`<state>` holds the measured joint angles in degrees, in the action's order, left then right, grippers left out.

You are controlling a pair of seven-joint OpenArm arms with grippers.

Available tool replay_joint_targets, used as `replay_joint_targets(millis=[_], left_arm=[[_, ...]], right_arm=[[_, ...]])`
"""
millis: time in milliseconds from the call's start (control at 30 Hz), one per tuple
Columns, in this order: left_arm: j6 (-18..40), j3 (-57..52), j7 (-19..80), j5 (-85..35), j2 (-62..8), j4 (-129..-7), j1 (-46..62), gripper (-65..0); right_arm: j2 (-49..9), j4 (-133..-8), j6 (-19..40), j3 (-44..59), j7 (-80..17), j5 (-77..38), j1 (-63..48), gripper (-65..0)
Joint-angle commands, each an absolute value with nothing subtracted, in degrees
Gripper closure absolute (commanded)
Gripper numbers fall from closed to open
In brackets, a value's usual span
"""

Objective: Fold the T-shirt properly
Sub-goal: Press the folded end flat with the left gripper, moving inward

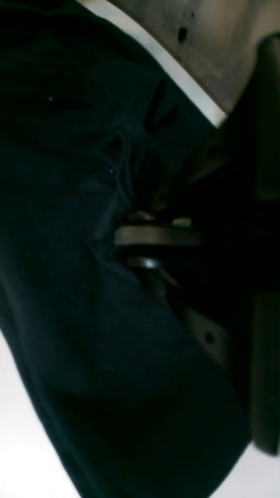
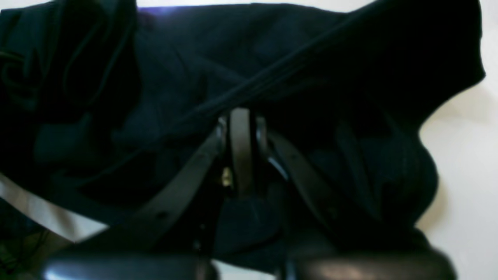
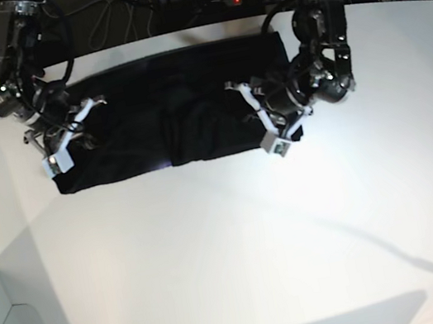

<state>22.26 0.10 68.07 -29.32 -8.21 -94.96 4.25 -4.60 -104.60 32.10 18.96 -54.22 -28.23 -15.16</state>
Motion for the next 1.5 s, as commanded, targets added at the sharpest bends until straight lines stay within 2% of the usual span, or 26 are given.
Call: replay_joint_targets(millis=[0, 467, 767, 967, 1200, 1467], left_arm=[[22.55, 0.48, 67.65, -30.64, -8.22, -96.04, 3.65, -4.2], [22.73, 1.98, 68.35, -51.47, -8.92, -95.43, 1.54, -4.3], [22.81, 1.63, 67.82, -66.68, -9.1, -83.47, -2.86, -4.3], [22.81, -5.49, 67.82, -73.27, -13.32, -83.74, -2.33, -4.3], [22.29, -7.52, 67.74, -68.44, -17.45, -85.67, 1.36, -4.3], [22.29, -4.09, 67.74, -50.24, -13.76, -91.56, 4.0, -4.3]], right_arm=[[-4.97, -105.45, 31.96, 19.12, -53.14, -28.97, -14.81, 0.0], [-4.97, -105.45, 31.87, 17.89, -53.14, -28.97, -14.81, 0.0], [-5.14, -105.45, 31.87, 17.89, -53.14, -28.97, -14.81, 0.0], [-5.23, -105.45, 31.87, 17.98, -53.14, -28.97, -14.99, 0.0], [-5.23, -105.45, 31.87, 17.98, -53.14, -28.97, -15.16, 0.0], [-5.05, -105.45, 31.87, 17.98, -53.14, -28.97, -15.16, 0.0]])
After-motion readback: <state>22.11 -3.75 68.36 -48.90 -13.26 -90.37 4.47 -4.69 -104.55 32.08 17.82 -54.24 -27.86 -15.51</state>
